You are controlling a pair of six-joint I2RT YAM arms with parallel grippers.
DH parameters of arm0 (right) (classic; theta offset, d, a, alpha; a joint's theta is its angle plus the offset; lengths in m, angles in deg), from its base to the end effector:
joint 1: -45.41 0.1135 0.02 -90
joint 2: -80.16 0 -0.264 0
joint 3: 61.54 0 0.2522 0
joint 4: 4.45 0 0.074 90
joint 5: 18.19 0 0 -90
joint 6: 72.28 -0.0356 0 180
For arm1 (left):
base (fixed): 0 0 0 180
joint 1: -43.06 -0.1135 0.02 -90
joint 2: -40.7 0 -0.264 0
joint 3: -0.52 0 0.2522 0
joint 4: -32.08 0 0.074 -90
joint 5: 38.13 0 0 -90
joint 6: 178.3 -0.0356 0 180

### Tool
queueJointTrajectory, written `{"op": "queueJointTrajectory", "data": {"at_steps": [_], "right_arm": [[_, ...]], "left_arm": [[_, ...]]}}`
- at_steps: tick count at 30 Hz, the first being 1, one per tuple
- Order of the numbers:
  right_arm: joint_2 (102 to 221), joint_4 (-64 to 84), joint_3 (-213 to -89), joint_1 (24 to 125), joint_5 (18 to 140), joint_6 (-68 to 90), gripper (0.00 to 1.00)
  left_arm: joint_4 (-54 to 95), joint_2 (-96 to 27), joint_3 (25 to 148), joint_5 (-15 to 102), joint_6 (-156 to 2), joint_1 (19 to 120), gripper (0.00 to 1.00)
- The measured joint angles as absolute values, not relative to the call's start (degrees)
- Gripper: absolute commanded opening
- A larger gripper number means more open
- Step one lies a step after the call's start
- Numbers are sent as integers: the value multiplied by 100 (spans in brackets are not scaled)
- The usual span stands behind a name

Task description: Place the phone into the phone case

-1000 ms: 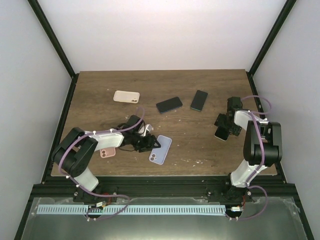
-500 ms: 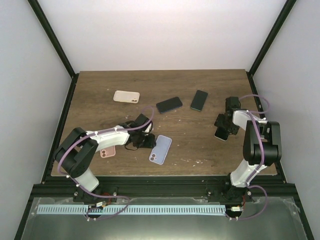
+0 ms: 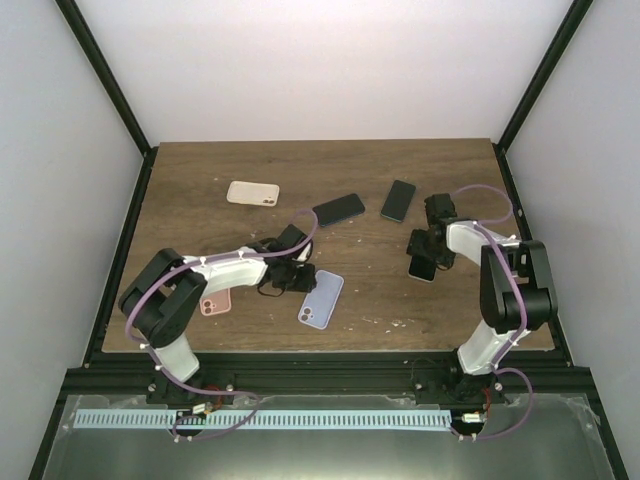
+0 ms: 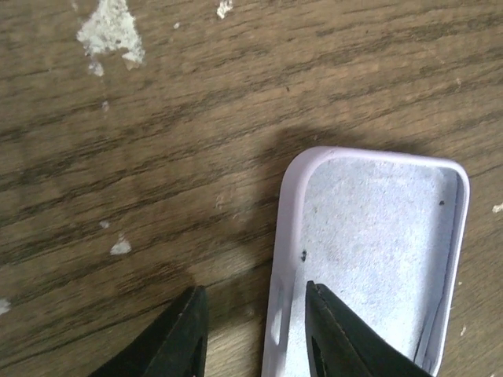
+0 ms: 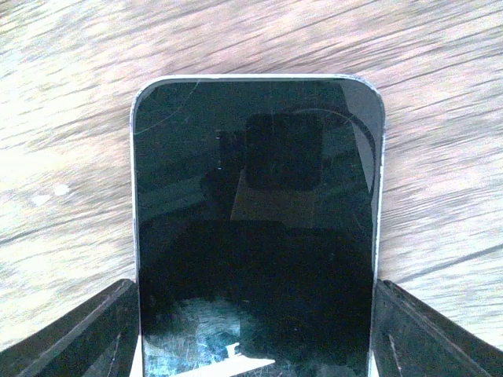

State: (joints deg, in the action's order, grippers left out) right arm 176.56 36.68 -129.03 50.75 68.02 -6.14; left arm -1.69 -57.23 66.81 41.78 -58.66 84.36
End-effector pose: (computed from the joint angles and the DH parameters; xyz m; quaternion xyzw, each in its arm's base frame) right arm 0.3065 0.0263 0.1510 0.1640 0.9706 0.0121 0.1758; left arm 0.2337 -0.2136 0.1435 0.1175 0.9663 -0.1931 0.1229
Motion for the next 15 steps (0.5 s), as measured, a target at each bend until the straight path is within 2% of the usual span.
{"op": "queueJointTrajectory", "data": {"at_steps": [4, 10, 15], "right_arm": [[17619, 3671, -12894, 5366, 6968, -673, 64], [17438, 3725, -12820, 5659, 7189, -762, 62], [17073, 3710, -12597, 6037, 7329, -852, 61]], "left_arm": [[-169, -5894, 6860, 4194, -5863, 8490, 25], [-322, -6217, 7250, 4379, -5839, 8619, 3], [-724, -6344, 7588, 4705, -5719, 8622, 0]]}}
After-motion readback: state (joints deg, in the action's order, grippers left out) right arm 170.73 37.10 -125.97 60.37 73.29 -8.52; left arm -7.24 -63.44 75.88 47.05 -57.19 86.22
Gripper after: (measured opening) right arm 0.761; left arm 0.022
